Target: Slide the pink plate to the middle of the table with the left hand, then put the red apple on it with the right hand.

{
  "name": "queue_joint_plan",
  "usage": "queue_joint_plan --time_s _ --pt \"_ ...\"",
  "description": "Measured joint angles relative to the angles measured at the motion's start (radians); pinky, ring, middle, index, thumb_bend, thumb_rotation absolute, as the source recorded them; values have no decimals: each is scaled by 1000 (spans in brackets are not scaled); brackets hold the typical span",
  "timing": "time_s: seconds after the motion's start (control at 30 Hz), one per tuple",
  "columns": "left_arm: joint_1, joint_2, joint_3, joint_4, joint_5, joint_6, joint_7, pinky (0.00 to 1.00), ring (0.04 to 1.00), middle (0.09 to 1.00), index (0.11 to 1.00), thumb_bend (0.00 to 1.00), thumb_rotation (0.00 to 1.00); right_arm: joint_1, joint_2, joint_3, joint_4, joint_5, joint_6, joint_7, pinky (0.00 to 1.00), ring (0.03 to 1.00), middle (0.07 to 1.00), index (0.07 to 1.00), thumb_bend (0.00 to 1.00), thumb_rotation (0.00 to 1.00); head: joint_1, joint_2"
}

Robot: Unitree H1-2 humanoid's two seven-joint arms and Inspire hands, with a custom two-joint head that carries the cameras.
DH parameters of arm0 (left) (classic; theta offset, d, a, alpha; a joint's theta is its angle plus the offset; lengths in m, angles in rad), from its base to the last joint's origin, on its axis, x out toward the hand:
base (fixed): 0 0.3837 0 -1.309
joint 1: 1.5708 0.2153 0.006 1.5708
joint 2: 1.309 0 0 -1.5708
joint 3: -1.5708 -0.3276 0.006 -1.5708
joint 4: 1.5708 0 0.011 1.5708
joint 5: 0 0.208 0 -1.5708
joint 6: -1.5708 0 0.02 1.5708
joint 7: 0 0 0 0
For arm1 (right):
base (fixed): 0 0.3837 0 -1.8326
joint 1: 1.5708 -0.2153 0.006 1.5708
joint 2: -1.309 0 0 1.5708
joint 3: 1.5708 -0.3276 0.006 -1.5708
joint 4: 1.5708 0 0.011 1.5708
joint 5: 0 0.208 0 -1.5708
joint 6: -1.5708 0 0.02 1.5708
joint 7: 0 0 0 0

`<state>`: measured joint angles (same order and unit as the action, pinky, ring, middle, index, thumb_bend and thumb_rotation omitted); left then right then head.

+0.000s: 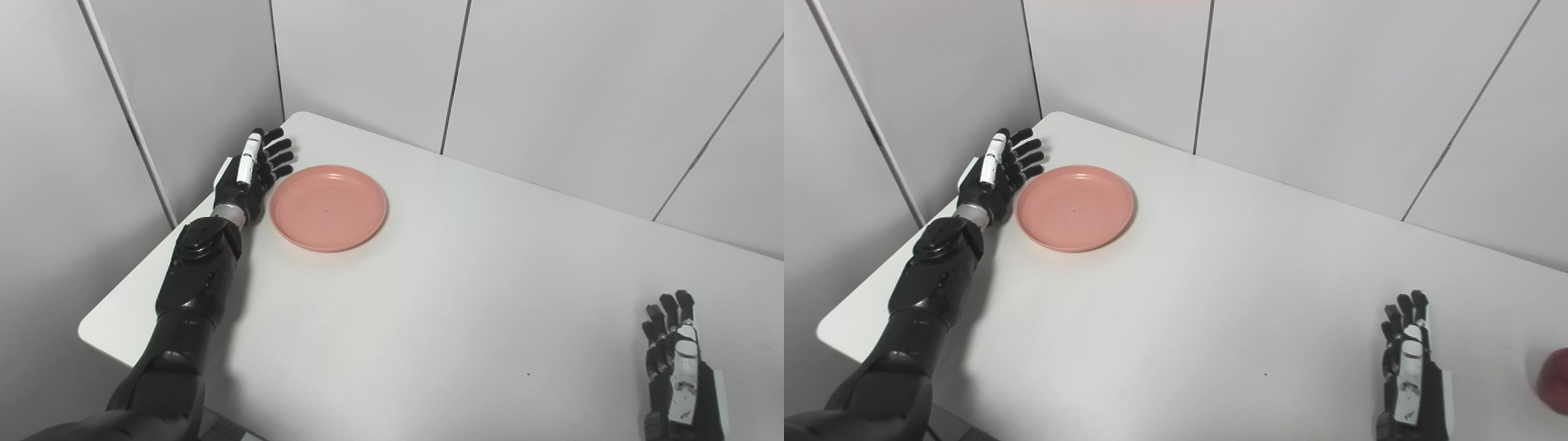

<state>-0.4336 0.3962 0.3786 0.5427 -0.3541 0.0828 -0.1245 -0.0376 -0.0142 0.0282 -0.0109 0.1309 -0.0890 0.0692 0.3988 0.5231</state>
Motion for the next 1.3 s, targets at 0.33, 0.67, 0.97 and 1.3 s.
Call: queue_joint_plan --time_s 0.33,0.67,0.97,1.3 --pt "25 -36 -18 -70 -12 26 0 832 840 847 827 345 1000 0 -1 -1 0 7 0 0 1000 973 983 1000 157 1000 -3 -2" --pt "38 -67 -28 -109 -12 30 5 825 845 846 825 341 1000 0 -1 0 0 5 1 -1 1000 967 978 1000 152 1000 -5 3" --pt "38 -95 -24 -129 -19 39 24 831 845 846 828 327 1000 0 -1 0 -1 -4 2 -2 1000 964 976 1000 161 1000 -14 6" --pt "38 -120 -38 -148 -15 43 34 849 856 858 847 325 1000 1 1 0 -3 -26 4 -3 1000 961 974 998 161 1000 -17 12"
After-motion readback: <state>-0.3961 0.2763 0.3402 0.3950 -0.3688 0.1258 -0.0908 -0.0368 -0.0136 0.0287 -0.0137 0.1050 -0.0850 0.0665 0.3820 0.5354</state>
